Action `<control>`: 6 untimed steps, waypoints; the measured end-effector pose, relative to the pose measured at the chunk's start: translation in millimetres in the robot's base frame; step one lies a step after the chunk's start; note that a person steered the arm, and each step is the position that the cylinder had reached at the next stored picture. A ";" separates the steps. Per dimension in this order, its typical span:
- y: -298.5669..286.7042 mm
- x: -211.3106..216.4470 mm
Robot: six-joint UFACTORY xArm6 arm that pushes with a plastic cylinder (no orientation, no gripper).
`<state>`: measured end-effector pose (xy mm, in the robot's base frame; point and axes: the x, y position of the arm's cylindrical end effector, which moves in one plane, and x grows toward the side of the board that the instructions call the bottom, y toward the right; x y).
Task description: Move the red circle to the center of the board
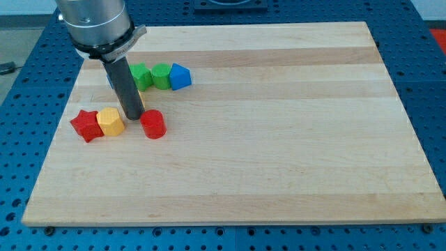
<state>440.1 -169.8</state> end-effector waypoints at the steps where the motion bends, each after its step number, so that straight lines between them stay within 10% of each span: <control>1: 6.3 29.6; 6: 165.8 37.3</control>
